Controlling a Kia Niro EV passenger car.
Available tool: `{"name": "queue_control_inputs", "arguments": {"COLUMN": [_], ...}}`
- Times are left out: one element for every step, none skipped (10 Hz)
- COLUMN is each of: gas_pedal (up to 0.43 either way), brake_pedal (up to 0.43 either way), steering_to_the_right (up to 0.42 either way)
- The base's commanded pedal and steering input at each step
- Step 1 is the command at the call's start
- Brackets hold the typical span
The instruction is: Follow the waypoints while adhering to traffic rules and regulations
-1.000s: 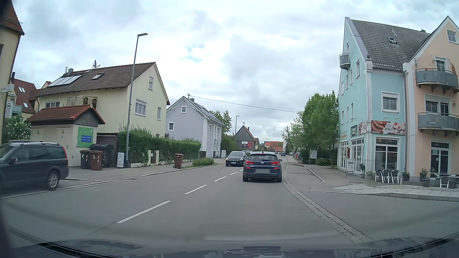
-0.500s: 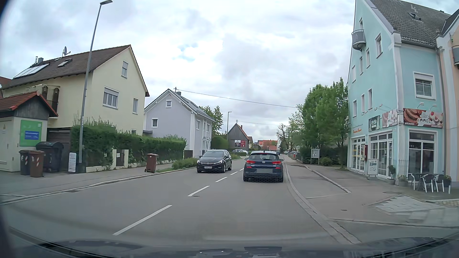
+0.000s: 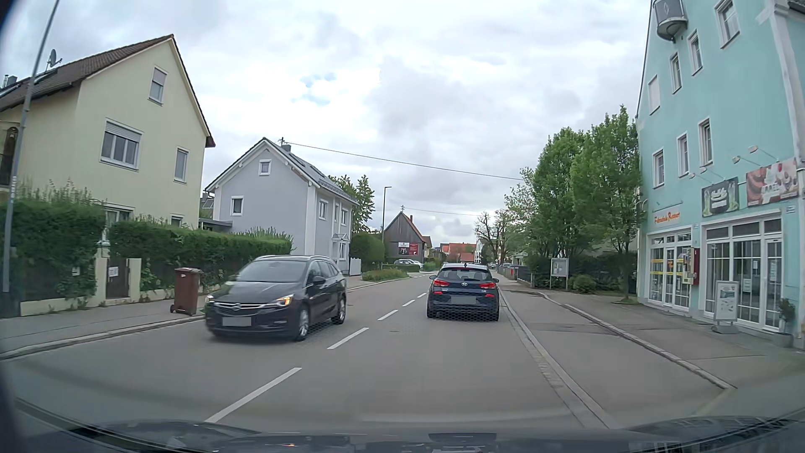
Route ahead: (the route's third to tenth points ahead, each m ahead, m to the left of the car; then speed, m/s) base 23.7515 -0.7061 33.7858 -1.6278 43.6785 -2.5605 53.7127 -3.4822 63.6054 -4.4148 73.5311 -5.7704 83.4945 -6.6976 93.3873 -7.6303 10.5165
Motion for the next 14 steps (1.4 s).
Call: {"name": "queue_control_inputs", "arguments": {"gas_pedal": [0.000, 0.000, 0.000, 0.000, 0.000, 0.000, 0.000, 0.028, 0.067, 0.118, 0.130, 0.138, 0.169, 0.169], "brake_pedal": [0.012, 0.012, 0.012, 0.012, 0.012, 0.012, 0.012, 0.012, 0.012, 0.012, 0.012, 0.012, 0.012, 0.012], "steering_to_the_right": [0.025, 0.025, 0.025, 0.025, 0.025, 0.025, 0.025, 0.025, 0.025, 0.025, 0.025, 0.025, 0.025, 0.024]}}
